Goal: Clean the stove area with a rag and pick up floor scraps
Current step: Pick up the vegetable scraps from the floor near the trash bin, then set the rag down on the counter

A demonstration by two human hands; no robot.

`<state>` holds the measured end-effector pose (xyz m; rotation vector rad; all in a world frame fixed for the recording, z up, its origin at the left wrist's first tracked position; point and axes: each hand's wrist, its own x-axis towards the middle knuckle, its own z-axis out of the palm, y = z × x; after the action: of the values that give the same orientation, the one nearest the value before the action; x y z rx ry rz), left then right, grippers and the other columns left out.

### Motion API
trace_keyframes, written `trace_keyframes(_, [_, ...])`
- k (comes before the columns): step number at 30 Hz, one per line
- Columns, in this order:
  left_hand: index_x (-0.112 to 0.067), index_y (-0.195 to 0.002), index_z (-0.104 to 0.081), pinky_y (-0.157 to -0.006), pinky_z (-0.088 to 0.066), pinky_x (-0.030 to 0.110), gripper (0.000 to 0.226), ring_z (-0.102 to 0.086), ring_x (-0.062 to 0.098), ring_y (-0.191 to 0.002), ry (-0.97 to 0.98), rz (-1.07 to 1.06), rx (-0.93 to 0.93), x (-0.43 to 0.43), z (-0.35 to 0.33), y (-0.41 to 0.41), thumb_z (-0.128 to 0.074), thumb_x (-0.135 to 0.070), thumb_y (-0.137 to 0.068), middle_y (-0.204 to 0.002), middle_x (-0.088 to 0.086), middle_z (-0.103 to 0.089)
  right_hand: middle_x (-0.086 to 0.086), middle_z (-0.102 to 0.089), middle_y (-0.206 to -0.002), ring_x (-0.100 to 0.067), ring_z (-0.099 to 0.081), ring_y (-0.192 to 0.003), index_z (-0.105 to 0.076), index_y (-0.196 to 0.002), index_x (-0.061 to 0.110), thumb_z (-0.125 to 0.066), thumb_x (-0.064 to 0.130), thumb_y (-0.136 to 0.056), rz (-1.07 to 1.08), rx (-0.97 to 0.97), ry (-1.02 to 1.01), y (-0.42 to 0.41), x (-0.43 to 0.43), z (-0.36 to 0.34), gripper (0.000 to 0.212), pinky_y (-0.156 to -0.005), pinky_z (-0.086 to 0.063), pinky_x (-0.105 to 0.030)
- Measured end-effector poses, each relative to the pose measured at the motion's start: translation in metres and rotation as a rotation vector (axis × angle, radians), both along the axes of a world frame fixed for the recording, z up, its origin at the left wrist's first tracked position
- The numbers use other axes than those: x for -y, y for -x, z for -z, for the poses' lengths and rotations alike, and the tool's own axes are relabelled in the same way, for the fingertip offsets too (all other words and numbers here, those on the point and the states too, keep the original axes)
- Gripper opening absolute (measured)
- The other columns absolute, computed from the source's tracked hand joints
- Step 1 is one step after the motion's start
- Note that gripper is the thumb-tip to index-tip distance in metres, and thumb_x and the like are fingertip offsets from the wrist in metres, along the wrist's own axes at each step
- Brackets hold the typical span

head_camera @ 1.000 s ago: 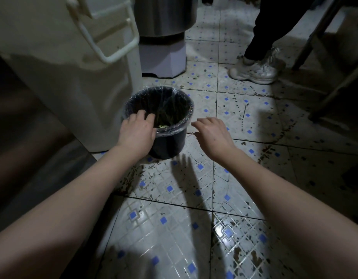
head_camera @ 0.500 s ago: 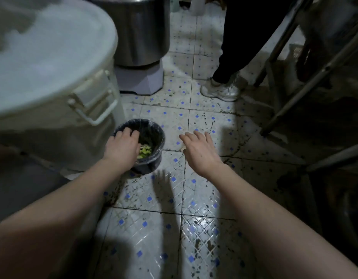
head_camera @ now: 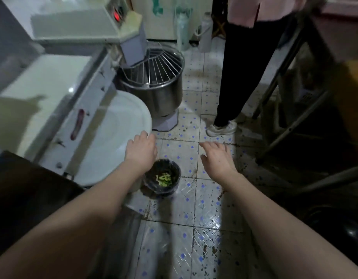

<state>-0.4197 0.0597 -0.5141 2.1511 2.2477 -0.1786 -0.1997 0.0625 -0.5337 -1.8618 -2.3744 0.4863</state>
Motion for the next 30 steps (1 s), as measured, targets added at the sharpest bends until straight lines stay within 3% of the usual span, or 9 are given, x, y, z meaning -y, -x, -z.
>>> trace_keyframes(9, [-0.011, -0.127, -0.043, -0.084, -0.044, 0.044, 0.035, -0.052, 0.033, -0.110, -0.105, -0.040, 0.075, -0.001, -0.178, 0.043, -0.038, -0.029, -0.097, -0.127, 0.014, -0.048, 0.000, -0.045, -0.143, -0.024, -0.032, -0.135, -0.036, -0.141, 0.022, -0.040, 0.021, -0.098, -0.040, 0.045, -0.086, 0.030, -0.001, -0.172, 0.043, -0.113, -0.018, -0.047])
trace_keyframes(13, [-0.012, -0.123, -0.045, -0.087, -0.043, 0.042, 0.033, -0.052, 0.033, -0.112, -0.170, -0.093, -0.005, 0.006, -0.242, 0.076, -0.040, -0.029, -0.096, -0.124, 0.014, -0.052, -0.001, -0.050, -0.139, -0.024, -0.036, -0.132, -0.040, -0.138, 0.023, -0.041, 0.022, -0.097, -0.060, 0.004, -0.158, 0.062, -0.002, -0.226, 0.041, -0.112, -0.019, -0.047])
trace_keyframes(19, [-0.012, -0.124, -0.045, -0.092, -0.041, 0.043, 0.033, -0.049, 0.033, -0.115, -0.206, -0.175, -0.040, 0.018, -0.297, 0.118, -0.040, -0.029, -0.097, -0.125, 0.013, -0.050, 0.002, -0.054, -0.133, -0.022, -0.040, -0.128, -0.044, -0.135, 0.024, -0.042, 0.019, -0.093, -0.197, -0.098, -0.237, 0.110, -0.013, -0.279, 0.042, -0.110, -0.023, -0.047])
trace_keyframes(24, [-0.015, -0.125, -0.044, -0.089, -0.038, 0.040, 0.033, -0.051, 0.030, -0.112, -0.279, -0.258, -0.185, 0.033, -0.334, 0.149, -0.037, -0.032, -0.098, -0.125, 0.010, -0.051, -0.003, -0.054, -0.133, -0.024, -0.041, -0.129, -0.046, -0.131, 0.021, -0.042, 0.015, -0.093, -0.382, -0.051, -0.294, 0.145, -0.055, -0.315, 0.039, -0.112, -0.019, -0.048])
trace_keyframes(30, [-0.016, -0.127, -0.044, -0.089, -0.038, 0.040, 0.035, -0.050, 0.028, -0.113, -0.277, -0.479, -0.240, 0.079, -0.367, 0.192, -0.038, -0.031, -0.096, -0.129, 0.007, -0.049, -0.004, -0.053, -0.133, -0.023, -0.042, -0.126, -0.043, -0.133, 0.022, -0.042, 0.018, -0.094, -0.650, -0.048, -0.363, 0.207, -0.089, -0.354, 0.039, -0.105, -0.024, -0.043])
